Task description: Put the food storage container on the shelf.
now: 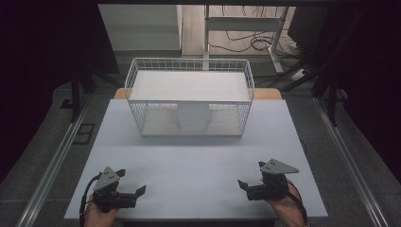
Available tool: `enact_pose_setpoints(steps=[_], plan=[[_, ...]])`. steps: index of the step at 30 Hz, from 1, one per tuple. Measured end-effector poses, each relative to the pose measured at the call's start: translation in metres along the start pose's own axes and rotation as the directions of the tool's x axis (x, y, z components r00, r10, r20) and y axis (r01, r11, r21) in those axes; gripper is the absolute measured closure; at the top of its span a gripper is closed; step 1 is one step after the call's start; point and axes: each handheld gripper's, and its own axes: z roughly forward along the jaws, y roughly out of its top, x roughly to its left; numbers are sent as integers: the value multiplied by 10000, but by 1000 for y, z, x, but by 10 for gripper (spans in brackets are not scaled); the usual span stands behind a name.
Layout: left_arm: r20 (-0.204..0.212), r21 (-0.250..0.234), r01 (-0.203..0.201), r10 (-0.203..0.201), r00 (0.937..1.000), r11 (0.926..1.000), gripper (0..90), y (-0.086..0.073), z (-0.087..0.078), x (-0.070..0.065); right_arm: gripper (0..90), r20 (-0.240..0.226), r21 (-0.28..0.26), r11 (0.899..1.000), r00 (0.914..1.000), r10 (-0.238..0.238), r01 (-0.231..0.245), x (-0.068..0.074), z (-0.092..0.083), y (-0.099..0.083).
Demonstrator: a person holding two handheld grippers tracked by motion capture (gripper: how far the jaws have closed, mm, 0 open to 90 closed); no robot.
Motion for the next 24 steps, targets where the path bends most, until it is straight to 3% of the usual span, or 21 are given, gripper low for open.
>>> enact_pose_setpoints(steps=[11, 24], plan=[[-368, -107, 305, -309, 9988, 9995, 11, -9, -16, 9, 0, 576, -100, 9993, 9977, 355, -350, -13, -22, -16], [-692, -373, 615, -640, 9956, 9974, 2, -21, -28, 18, 0, 1041, 58, 9942, 9889, 1063, -1075, -26, -40, -41]])
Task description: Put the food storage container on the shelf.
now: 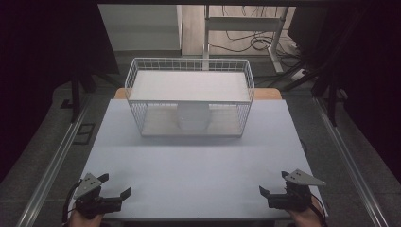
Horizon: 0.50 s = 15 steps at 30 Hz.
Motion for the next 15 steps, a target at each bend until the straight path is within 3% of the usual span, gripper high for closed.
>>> enact_pose_setpoints(steps=[6, 15], plan=[[150, -192, 269, -266, 9995, 9995, 5, -3, -2, 4, 0, 132, 228, 9994, 9996, 244, -247, -4, -4, -13], [332, -242, 585, -577, 9978, 9980, 19, -4, -2, 8, 0, 122, 332, 9983, 9988, 473, -477, -7, -5, -14]])
